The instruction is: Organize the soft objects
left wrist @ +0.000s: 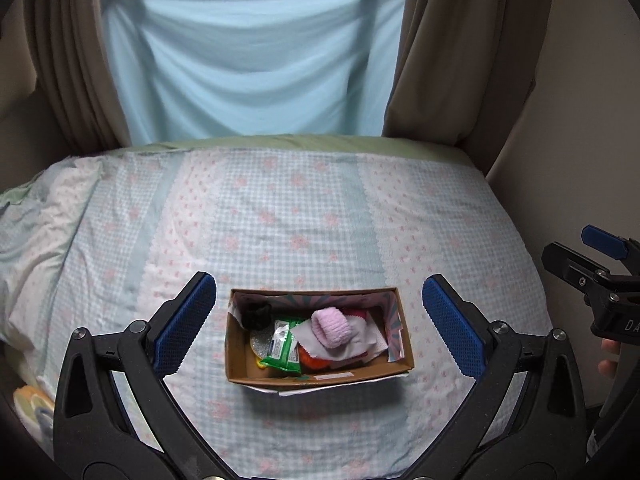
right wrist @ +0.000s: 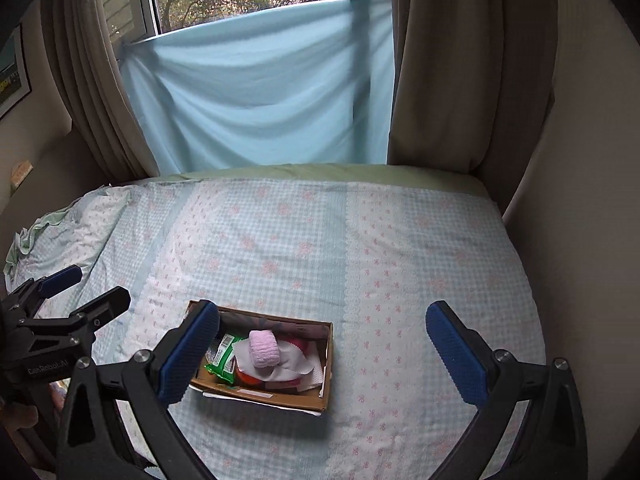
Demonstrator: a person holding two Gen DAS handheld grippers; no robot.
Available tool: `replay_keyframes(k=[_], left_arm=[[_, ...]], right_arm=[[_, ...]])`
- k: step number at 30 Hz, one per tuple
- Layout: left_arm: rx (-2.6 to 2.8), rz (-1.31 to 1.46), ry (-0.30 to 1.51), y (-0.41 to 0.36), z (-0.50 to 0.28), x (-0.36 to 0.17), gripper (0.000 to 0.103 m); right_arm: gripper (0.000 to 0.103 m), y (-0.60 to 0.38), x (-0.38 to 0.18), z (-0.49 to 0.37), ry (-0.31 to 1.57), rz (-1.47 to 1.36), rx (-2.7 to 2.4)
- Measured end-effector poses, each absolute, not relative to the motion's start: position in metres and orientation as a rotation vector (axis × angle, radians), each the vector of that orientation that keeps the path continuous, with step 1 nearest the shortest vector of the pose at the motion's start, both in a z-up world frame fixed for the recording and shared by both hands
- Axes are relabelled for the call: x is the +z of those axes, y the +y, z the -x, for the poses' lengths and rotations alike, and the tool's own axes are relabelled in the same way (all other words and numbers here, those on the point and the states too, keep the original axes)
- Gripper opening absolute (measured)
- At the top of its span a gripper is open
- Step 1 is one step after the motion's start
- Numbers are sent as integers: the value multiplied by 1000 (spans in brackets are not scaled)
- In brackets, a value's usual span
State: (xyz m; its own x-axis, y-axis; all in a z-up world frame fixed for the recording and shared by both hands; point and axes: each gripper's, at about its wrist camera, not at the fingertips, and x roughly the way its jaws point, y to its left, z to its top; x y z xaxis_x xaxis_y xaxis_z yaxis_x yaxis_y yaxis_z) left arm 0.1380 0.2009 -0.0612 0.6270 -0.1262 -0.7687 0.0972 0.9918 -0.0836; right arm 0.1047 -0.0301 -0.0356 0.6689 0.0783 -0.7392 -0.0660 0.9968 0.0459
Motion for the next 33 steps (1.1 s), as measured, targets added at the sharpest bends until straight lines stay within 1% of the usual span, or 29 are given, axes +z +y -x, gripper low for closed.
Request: replay_keyframes(k=[5, 10, 18, 33], left_arm=[[-110, 23, 730, 179, -93, -5, 103], [-103, 19, 645, 158, -58, 22, 103], [-101, 34, 597, 133, -27, 24, 103], [-111, 19, 606, 115, -25, 20, 103]], right_arm=[[103, -54, 2, -64, 717, -9, 32], [103, -76, 14, -39, 660, -30, 6], [103, -94, 10, -13, 634, -26, -9], [103, -110, 16, -5, 610, -26, -40]])
